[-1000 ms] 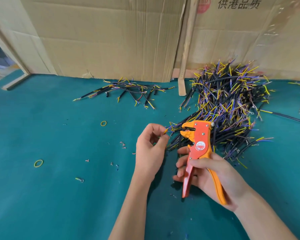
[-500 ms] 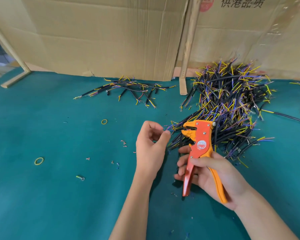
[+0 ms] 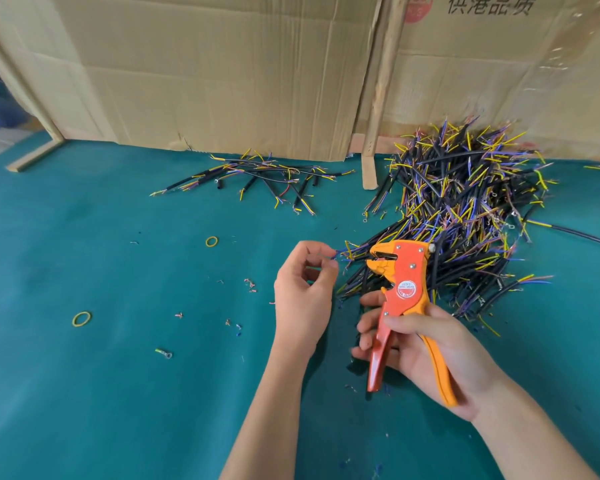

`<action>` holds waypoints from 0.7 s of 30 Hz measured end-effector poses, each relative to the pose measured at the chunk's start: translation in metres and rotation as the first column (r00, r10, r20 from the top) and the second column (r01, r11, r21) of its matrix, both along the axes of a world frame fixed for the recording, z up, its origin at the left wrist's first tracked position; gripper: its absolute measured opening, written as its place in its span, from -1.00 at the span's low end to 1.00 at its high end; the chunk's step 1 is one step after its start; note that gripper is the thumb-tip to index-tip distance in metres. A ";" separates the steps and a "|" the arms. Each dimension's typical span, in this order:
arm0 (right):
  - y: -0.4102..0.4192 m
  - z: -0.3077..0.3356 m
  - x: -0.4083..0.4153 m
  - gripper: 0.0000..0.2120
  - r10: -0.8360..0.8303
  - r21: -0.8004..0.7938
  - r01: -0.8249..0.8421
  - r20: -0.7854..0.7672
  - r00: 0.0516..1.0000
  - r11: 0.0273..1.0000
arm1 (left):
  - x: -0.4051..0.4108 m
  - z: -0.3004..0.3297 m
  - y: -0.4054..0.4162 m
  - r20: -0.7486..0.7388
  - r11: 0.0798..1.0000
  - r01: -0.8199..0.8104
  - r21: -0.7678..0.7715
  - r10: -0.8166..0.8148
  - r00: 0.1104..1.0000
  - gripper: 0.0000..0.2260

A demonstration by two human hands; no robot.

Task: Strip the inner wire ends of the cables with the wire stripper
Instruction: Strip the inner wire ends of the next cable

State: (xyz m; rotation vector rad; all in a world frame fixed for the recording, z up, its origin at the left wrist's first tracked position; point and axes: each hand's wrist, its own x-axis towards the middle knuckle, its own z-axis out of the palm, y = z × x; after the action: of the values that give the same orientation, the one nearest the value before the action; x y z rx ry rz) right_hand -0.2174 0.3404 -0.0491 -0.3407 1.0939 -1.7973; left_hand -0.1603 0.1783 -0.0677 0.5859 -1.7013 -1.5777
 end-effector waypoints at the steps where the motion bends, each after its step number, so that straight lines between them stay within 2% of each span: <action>1: 0.000 0.000 0.000 -0.49 0.000 -0.001 0.000 0.001 1.000 1.000 | 0.000 -0.001 0.000 0.007 1.000 -0.013 -0.004 0.013 1.000 -0.82; 8: 0.001 -0.001 0.000 -0.50 0.002 -0.005 -0.002 -0.003 1.000 1.000 | 0.000 0.000 0.001 0.042 0.997 -0.072 0.003 0.072 0.997 -0.83; 13: 0.001 -0.001 0.000 -0.44 -0.008 0.025 0.008 -0.022 1.000 1.000 | 0.002 0.003 0.007 0.030 0.995 -0.092 -0.049 0.093 0.995 -0.83; 21: 0.002 0.003 0.000 -0.48 0.047 0.071 -0.044 -0.049 0.998 0.996 | 0.003 0.003 0.010 0.046 0.980 -0.091 -0.176 0.100 0.994 -0.83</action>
State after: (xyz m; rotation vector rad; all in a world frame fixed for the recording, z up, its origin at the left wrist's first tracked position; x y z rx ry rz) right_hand -0.2174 0.3429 -0.0463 -0.3679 1.1728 -1.7138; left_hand -0.1572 0.1882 -0.0650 0.6167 -1.8020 -1.3417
